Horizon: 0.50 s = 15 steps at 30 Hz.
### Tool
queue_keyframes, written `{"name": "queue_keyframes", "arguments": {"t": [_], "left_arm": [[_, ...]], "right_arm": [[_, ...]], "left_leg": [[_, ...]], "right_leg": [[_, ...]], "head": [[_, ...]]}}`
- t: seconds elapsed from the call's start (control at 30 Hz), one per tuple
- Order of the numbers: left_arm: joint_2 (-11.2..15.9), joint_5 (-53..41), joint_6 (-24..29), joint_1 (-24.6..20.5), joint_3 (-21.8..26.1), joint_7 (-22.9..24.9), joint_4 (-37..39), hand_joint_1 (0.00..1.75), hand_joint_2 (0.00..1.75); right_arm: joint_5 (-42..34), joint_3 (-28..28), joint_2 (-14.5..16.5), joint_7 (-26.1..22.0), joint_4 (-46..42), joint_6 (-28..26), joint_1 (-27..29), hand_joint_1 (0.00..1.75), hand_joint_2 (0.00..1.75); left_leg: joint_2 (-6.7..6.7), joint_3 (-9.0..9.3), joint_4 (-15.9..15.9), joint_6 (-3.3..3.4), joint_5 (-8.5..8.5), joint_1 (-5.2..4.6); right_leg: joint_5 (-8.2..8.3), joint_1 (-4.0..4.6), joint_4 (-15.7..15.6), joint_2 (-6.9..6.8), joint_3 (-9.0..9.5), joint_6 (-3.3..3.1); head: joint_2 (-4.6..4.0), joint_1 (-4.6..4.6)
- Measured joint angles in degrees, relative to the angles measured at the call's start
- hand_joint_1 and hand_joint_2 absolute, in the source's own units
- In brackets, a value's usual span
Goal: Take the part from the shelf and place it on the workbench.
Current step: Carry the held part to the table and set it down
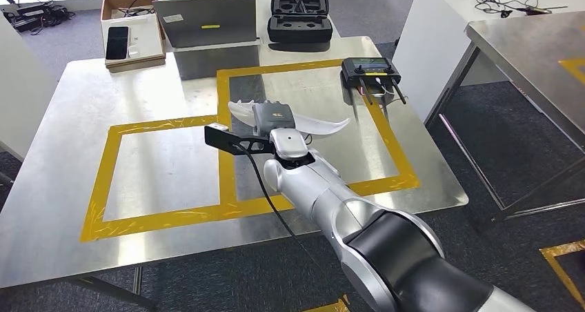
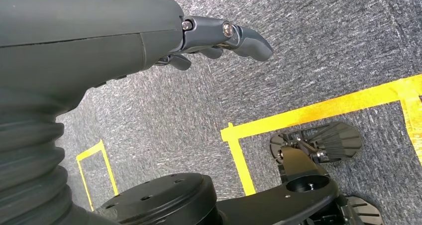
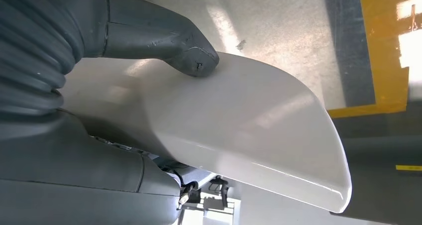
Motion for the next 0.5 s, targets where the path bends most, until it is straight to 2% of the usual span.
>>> {"name": "queue_keyframes", "arguments": {"t": [0.2, 0.33, 0.5], "left_arm": [[0.0, -0.2, 0.0, 0.0, 0.0, 0.0, 0.0, 0.00, 1.75], [0.0, -0.2, 0.0, 0.1, 0.0, 0.0, 0.0, 0.00, 1.75], [0.0, -0.2, 0.0, 0.1, 0.0, -0.2, 0.0, 0.00, 1.75]], "right_arm": [[0.0, 0.0, 0.0, 0.0, 0.0, 0.1, 0.2, 1.57, 1.75], [0.1, 0.0, 0.0, 0.0, 0.0, 0.1, 0.3, 0.00, 0.00], [0.2, 0.0, 0.0, -0.1, 0.0, 0.2, 0.3, 0.00, 0.00]], "left_leg": [[0.00, 0.00, 0.0, 0.00, 0.00, 0.00], [0.00, 0.00, 0.0, 0.00, 0.00, 0.00], [0.00, 0.00, 0.0, 0.00, 0.00, 0.00]], "right_leg": [[0.00, 0.00, 0.0, 0.00, 0.00, -0.01], [-0.01, 0.00, 0.0, 0.00, 0.00, -0.01], [-0.01, 0.00, 0.0, 0.00, 0.00, -0.01]], "head": [[0.00, 0.00], [-0.01, 0.00], [0.00, 0.00]]}}
